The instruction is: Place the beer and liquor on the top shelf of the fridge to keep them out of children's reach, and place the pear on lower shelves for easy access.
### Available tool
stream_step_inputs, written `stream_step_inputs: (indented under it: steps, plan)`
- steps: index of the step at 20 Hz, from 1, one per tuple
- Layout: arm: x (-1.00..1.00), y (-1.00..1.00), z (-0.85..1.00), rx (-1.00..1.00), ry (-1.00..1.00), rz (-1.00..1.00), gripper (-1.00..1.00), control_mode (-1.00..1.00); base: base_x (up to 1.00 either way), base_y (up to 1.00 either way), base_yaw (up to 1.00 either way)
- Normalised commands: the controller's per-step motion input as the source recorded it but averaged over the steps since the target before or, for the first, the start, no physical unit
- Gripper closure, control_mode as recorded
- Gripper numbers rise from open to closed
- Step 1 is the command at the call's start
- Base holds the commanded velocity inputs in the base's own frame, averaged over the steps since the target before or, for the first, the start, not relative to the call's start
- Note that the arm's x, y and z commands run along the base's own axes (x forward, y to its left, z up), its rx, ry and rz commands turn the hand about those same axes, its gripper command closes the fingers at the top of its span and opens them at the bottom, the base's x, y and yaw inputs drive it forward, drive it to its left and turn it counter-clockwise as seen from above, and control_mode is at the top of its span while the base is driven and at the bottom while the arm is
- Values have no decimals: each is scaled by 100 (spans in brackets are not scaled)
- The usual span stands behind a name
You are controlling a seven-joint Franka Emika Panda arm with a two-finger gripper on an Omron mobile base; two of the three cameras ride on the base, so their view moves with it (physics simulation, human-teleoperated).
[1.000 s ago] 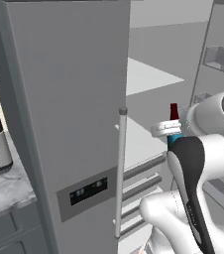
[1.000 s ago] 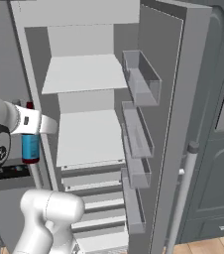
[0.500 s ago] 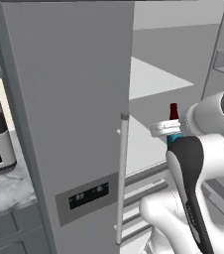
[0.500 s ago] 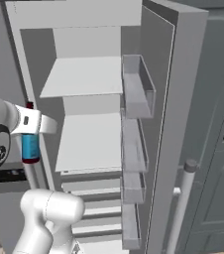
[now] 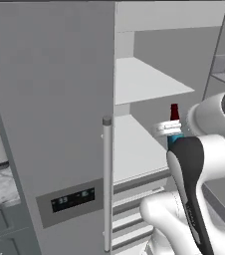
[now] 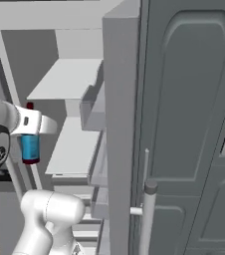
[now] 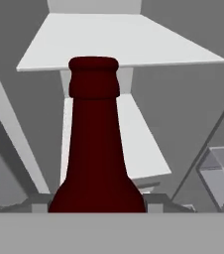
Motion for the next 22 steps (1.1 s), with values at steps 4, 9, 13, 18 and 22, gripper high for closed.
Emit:
stream_step_inputs:
  steps: [4,9,13,18,22]
  plan:
    - [0,0,0,0,0,0,100,100,29,-12,19]
    - [13,0,0,1,-15,9,100,-100,0,0,0]
    - [10,0,12,3,-23,3,100,-100,0,0,0]
    - [11,0,50,0,-25,0,100,-100,0,0,0]
    - [32,0,68,0,-13,0,100,-100,0,0,0]
